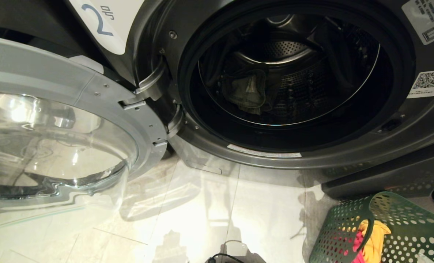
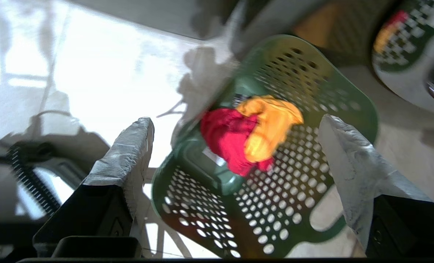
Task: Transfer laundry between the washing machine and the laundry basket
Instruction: Pick a cloth and place it into the basket
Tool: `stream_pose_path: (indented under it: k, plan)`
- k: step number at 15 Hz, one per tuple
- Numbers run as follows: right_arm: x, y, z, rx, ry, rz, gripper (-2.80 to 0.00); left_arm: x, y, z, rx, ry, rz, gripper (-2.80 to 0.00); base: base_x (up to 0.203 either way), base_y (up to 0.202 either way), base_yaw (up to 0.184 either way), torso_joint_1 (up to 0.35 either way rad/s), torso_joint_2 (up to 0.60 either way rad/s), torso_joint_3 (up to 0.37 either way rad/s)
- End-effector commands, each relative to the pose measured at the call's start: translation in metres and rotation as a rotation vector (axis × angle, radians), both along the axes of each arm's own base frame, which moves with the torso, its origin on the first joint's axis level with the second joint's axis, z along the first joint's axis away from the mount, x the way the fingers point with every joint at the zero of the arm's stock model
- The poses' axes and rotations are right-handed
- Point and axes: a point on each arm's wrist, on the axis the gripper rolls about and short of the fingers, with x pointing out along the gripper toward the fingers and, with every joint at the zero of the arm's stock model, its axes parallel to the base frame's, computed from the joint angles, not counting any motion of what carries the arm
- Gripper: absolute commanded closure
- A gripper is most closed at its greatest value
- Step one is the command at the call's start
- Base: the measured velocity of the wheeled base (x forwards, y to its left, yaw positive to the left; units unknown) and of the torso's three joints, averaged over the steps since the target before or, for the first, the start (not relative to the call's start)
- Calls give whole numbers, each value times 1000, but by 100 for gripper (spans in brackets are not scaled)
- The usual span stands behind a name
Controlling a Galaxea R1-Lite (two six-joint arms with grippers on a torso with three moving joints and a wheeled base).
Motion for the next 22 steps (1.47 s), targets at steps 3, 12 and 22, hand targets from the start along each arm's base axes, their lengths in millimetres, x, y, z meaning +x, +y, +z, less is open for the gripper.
stream_pose_path:
  k: [3, 12, 22]
  plan:
    - [0, 8, -2, -13, -14, 174, -280, 0, 0, 0, 0, 2, 0, 0, 0, 0, 0, 0, 0, 0]
    - [45, 53, 2, 5, -1, 577, -280, 0, 0, 0, 0, 2, 0, 0, 0, 0, 0, 0, 0, 0]
    - [144, 127, 9, 34, -118, 619, -280, 0, 0, 0, 0, 2, 0, 0, 0, 0, 0, 0, 0, 0]
